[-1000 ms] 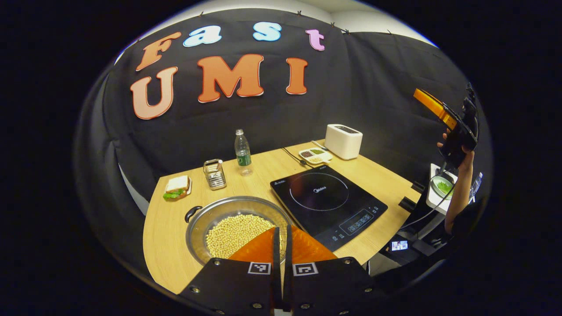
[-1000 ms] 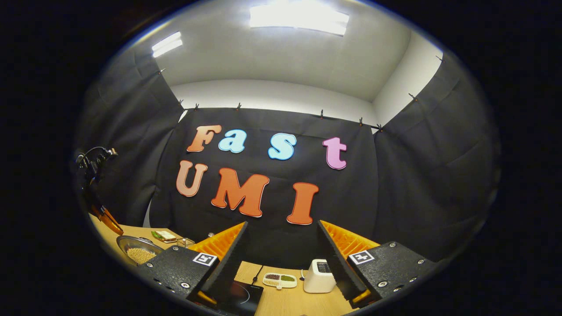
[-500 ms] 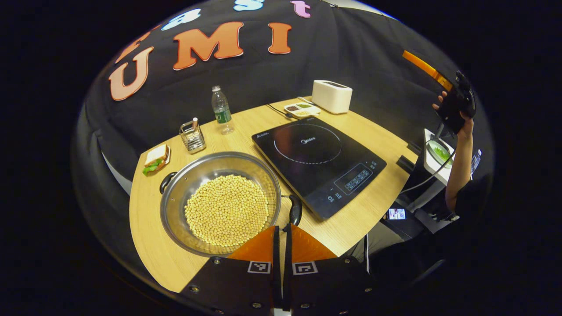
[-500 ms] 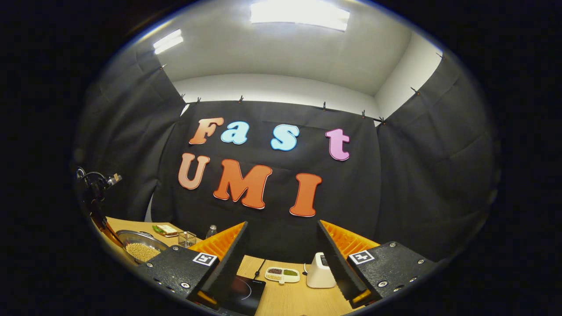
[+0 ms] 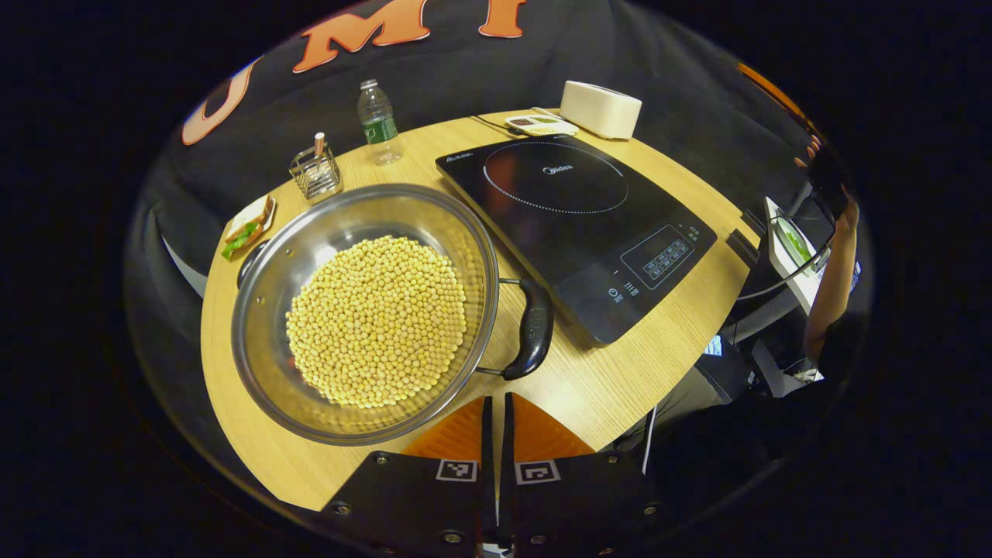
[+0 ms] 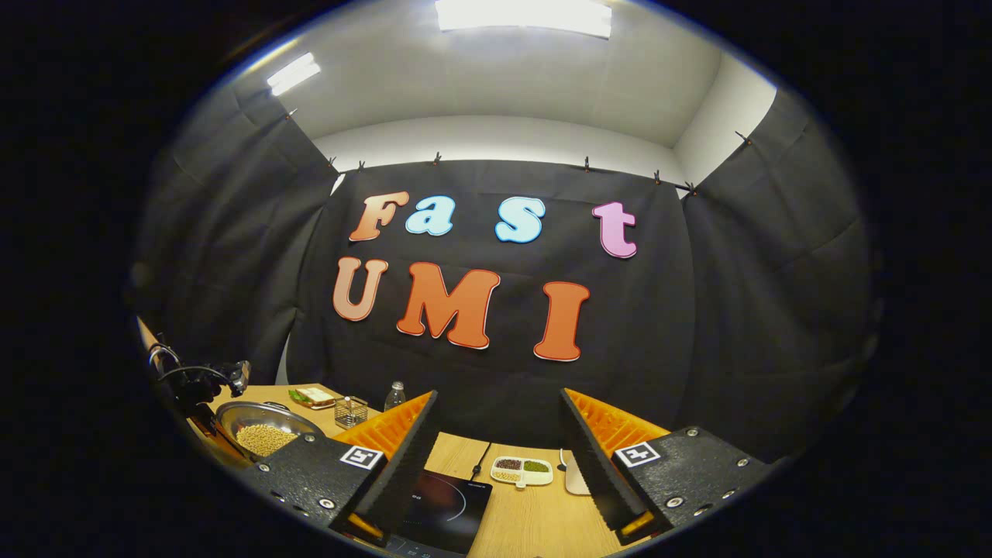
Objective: First push the handle of the pot to place it horizontally, then grasp the pot with both hands and set it on the induction cooktop.
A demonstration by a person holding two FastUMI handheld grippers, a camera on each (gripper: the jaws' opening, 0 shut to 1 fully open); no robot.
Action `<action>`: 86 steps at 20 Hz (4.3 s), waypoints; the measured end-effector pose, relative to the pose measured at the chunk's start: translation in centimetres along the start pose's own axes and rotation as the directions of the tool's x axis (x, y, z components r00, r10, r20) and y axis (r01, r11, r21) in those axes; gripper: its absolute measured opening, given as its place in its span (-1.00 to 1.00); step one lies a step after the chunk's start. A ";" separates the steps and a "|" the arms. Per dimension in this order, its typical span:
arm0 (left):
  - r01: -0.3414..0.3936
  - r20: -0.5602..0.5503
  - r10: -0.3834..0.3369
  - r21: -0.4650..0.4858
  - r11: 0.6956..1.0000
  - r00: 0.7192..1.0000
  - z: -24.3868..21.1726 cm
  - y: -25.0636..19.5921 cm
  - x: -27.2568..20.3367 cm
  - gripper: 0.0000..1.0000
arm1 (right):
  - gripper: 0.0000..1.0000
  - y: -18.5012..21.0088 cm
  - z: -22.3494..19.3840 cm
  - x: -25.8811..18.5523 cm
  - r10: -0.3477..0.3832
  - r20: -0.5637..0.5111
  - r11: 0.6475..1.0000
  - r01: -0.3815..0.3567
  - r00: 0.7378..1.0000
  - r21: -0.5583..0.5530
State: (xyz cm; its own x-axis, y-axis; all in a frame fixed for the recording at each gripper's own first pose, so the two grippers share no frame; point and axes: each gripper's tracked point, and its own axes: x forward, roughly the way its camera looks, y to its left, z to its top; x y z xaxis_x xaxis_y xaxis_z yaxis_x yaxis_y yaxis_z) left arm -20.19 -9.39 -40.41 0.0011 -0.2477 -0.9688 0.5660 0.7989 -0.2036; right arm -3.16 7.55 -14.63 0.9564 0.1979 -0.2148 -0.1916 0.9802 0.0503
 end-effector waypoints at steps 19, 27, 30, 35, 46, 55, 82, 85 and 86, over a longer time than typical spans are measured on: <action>0.091 0.109 -0.063 -0.273 0.958 0.992 7.2 -0.5 3.8 -0.97 | 0.86 -0.7 -2.5 1.0 -0.024 -0.066 1.000 0.025 0.998 0.012; 0.076 0.166 -0.025 -0.305 0.949 0.986 10.7 0.5 5.5 -0.96 | 0.86 0.5 -2.8 1.2 -0.012 -0.083 1.000 0.014 0.996 0.020; 0.065 0.185 -0.005 -0.323 0.944 0.983 11.7 0.9 5.9 -0.96 | 0.86 1.3 -3.2 1.4 0.001 -0.096 1.000 0.002 0.995 0.027; 0.015 0.231 0.067 -0.335 0.942 0.971 13.8 2.2 6.9 -0.96 | 0.86 3.6 -4.4 1.8 0.044 -0.132 0.997 -0.036 0.990 0.065; -0.088 0.350 0.191 -0.289 0.953 0.917 17.7 4.5 8.4 -0.96 | 0.87 10.2 -10.2 3.9 0.153 -0.317 0.982 -0.108 0.936 0.153; -0.210 0.513 0.328 -0.275 0.938 0.794 16.0 10.1 -1.5 -0.96 | 0.87 21.5 -14.9 5.9 0.369 -0.483 0.904 -0.187 0.794 0.383; -0.303 0.340 0.495 -0.484 0.821 0.800 11.4 33.2 -11.6 0.74 | 0.88 33.7 -26.6 12.0 0.385 -0.824 0.923 -0.153 0.416 0.354; -0.232 0.291 0.428 -0.522 0.821 0.856 10.4 32.9 -7.8 0.75 | 0.88 34.1 -28.1 12.0 0.384 -0.843 0.923 -0.125 0.376 0.365; -0.213 0.280 0.409 -0.534 0.818 0.869 10.0 33.0 -6.6 0.75 | 0.88 34.5 -28.5 12.0 0.391 -0.845 0.920 -0.121 0.365 0.373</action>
State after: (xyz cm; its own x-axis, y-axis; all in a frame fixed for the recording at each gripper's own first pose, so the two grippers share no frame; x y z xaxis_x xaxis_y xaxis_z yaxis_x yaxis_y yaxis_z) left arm 6.67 13.12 -39.29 0.4631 -0.0417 -0.8853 0.0225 0.9991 -0.0352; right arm -4.57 43.94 -43.25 0.0879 0.4612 -0.8829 -0.2100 0.8750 0.4361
